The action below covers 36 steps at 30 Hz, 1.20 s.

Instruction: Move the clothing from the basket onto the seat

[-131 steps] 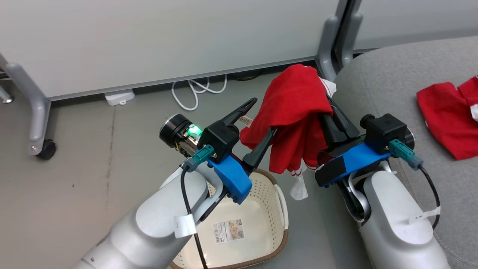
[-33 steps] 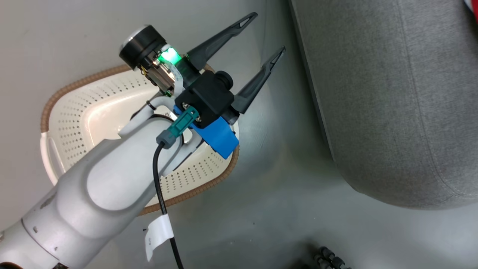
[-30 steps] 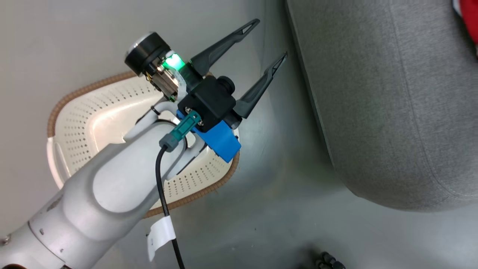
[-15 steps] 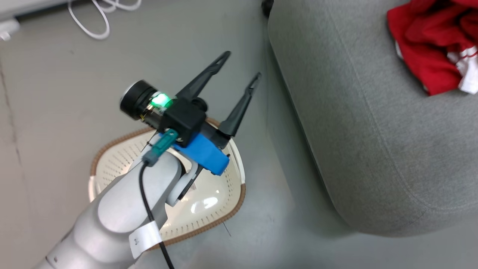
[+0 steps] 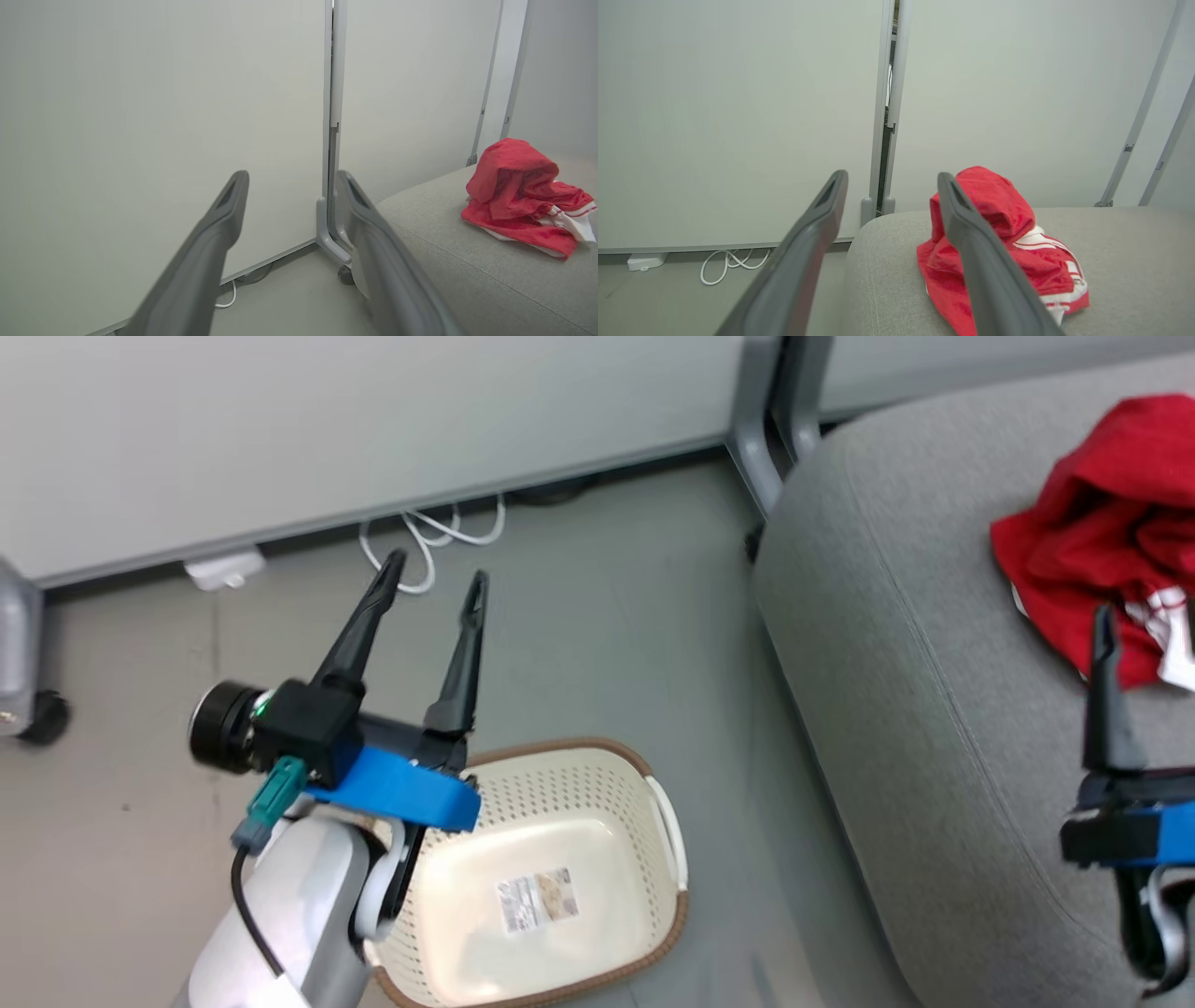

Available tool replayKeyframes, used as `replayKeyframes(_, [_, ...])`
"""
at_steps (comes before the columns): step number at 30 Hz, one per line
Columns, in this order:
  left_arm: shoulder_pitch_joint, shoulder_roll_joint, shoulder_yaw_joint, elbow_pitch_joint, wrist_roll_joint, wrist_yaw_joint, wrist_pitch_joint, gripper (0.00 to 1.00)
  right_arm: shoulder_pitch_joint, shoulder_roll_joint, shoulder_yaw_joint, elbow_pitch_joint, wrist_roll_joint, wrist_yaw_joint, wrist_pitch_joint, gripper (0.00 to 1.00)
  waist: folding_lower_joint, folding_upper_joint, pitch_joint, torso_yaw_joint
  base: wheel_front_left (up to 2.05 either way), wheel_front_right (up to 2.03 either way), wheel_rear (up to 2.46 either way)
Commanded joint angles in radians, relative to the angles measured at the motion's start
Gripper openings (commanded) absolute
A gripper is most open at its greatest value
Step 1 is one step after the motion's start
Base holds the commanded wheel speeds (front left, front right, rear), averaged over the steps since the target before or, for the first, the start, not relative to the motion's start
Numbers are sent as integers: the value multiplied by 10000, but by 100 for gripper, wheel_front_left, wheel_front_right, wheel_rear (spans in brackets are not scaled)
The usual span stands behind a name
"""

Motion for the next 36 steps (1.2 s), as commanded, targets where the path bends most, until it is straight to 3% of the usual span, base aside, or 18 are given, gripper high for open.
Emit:
replayKeyframes(1, [418,-136,401,-145,235,-88,-26,100,405,141,202,-175,-38,-1,-38,100,2,-1,-662,619,0,0,0])
replayKeyframes(20, [3429,-1338,3388,-593,1955,-704,-26,100,2187,1139,1317,-244,86,1,-38,100,2,-1,-1937,1641,0,0,0])
replayKeyframes(36, [4331,-1743,4406,-513,2606,-1127,-26,100,2553,1400,1221,436,169,1,-38,100,2,-1,-2021,1830,0,0,0])
